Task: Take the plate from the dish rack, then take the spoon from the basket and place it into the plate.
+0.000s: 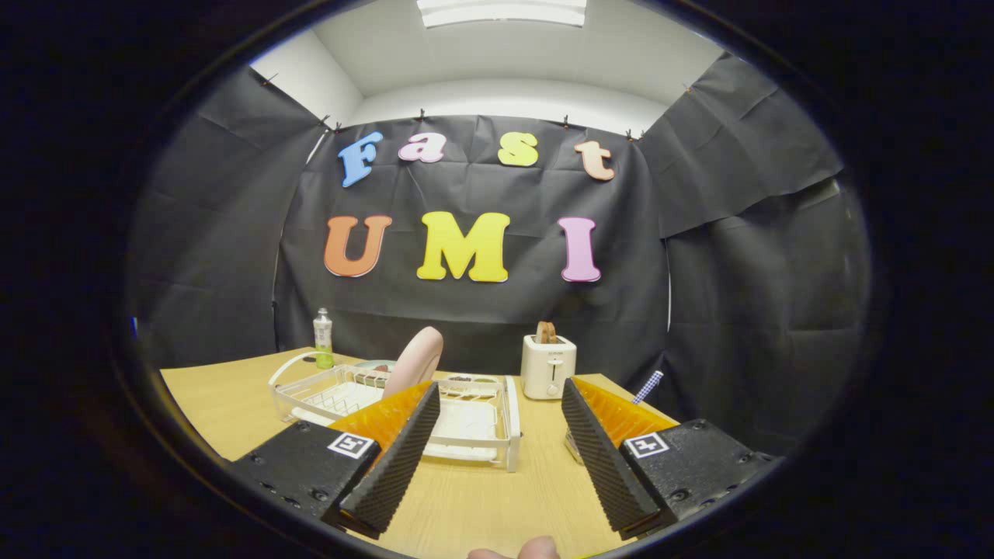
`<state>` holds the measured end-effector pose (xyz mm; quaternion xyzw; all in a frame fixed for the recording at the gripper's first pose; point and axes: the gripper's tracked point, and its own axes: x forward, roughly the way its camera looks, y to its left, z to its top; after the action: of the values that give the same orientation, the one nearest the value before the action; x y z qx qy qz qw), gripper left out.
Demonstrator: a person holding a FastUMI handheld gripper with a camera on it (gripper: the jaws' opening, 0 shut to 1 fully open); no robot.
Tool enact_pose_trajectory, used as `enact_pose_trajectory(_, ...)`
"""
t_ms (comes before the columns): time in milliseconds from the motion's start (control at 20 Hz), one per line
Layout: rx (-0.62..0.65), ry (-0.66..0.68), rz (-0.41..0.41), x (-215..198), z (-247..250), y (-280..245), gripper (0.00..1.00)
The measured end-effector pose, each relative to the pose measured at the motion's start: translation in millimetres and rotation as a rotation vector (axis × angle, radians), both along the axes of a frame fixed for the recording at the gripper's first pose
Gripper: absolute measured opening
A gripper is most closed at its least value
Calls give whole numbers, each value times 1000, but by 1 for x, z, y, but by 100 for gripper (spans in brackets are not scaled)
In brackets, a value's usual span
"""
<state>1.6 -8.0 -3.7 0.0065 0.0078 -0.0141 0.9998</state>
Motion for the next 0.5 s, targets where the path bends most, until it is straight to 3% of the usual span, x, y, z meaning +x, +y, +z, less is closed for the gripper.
enact_pose_trajectory(500, 19, 6, -18, 3, -2, -6, 100)
